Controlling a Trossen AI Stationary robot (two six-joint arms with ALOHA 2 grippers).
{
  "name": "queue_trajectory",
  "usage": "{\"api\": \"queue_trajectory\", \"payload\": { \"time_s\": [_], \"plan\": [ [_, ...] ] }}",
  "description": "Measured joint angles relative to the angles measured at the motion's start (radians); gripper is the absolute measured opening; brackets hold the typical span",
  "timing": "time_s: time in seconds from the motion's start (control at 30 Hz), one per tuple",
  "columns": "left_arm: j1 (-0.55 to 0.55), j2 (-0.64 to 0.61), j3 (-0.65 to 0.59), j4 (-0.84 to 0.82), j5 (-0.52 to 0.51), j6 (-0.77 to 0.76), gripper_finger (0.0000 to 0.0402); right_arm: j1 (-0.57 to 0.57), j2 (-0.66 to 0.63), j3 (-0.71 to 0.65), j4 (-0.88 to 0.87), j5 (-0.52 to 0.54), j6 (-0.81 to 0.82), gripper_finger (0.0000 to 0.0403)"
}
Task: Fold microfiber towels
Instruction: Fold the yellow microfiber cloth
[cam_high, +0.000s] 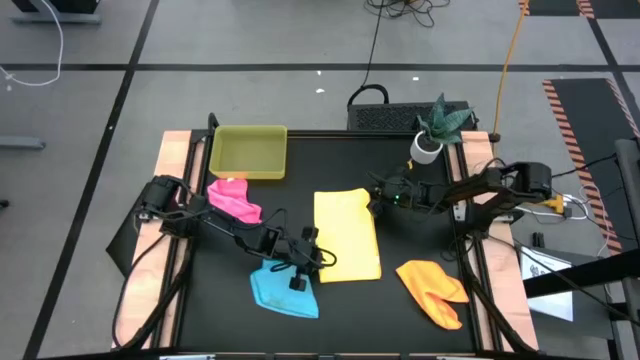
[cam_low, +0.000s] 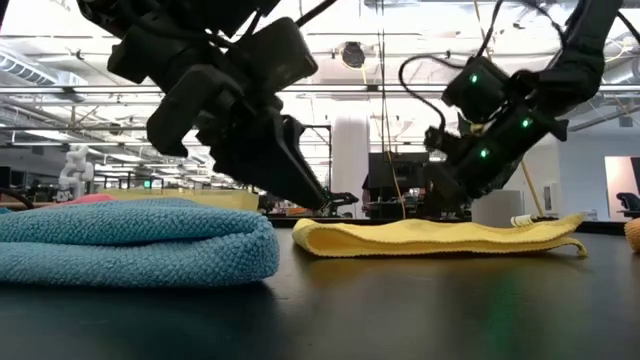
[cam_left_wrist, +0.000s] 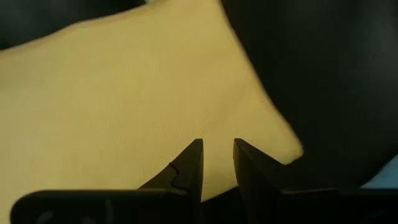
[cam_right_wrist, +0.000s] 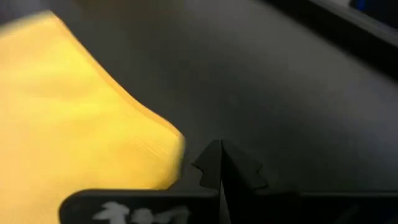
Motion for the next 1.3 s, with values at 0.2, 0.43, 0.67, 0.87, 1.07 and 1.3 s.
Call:
{"api": "queue_trajectory", "payload": {
  "time_s": [0.2, 0.43, 0.67, 0.87, 1.07, 1.3],
  "plan": [
    [0.014, 0.0, 0.0, -0.005, 0.14, 0.007, 0.0092, 0.098, -0.059, 0.0, 0.041, -0.01, -0.027, 0.0001],
    [0.014, 0.057, -0.001, 0.045, 0.262, 0.049, 0.0092, 0.109, 0.015, 0.001, 0.201, -0.186, -0.029, 0.0],
    [0.041, 0.085, 0.001, 0.022, 0.263, 0.002, 0.0092, 0.001, 0.137, 0.001, 0.212, -0.179, 0.036, 0.0],
    [0.043, 0.083, 0.003, -0.018, 0.282, -0.017, 0.0092, -0.051, 0.205, 0.003, 0.207, -0.155, 0.06, 0.0],
    [0.041, 0.07, 0.003, -0.038, 0.283, -0.033, 0.0092, -0.039, 0.192, 0.003, 0.185, -0.149, 0.036, 0.0],
    [0.023, 0.04, 0.0, -0.046, 0.273, -0.033, 0.0092, 0.005, 0.021, -0.001, 0.105, -0.107, -0.006, 0.0]
  ]
}}
